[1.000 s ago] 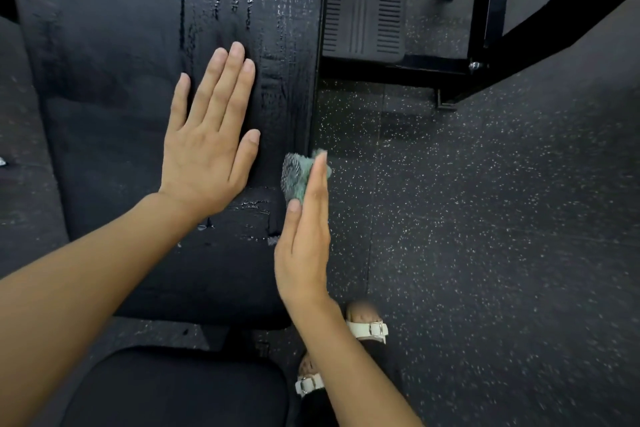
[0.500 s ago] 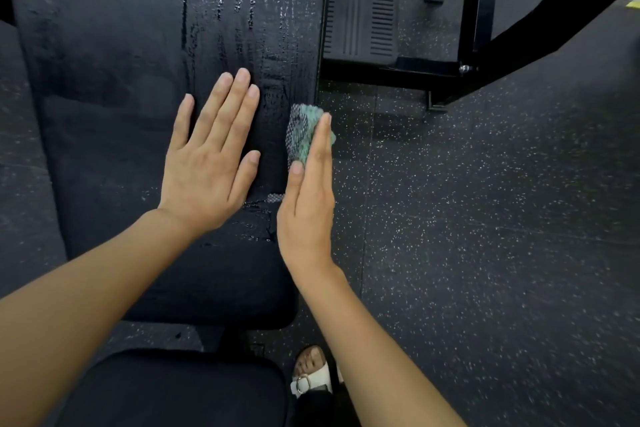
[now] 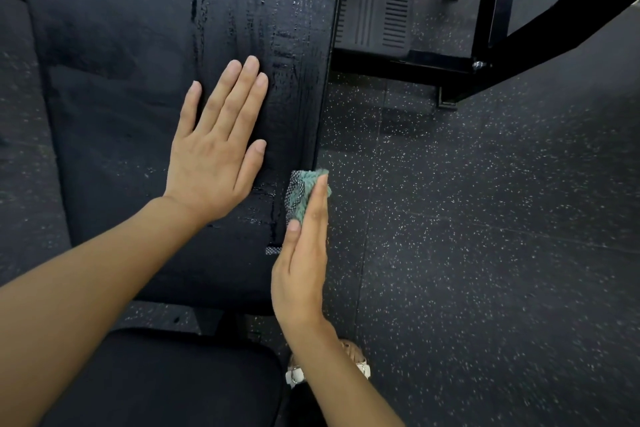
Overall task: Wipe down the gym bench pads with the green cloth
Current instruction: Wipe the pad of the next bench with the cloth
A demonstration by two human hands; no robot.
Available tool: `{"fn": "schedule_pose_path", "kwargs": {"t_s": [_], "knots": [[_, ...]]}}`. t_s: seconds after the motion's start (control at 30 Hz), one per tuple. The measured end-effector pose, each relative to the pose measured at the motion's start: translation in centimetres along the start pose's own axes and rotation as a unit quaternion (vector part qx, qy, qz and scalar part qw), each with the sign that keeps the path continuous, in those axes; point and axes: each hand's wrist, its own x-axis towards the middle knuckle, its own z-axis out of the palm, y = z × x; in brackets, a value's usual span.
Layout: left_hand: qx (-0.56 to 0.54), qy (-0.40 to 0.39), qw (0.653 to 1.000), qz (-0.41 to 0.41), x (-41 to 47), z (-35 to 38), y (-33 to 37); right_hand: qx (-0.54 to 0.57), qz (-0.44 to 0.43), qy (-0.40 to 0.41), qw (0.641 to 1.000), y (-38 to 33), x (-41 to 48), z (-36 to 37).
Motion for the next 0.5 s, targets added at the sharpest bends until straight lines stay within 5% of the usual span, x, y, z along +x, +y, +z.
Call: {"fn": "schedule_pose_path", "kwargs": {"t_s": [0.5], "knots": [[-0.007,-0.01,0.999,-0.05,-2.9,0.7,1.8,-0.011,-0.05,-0.004,0.999,-2.1,5.2,-0.8]]}}
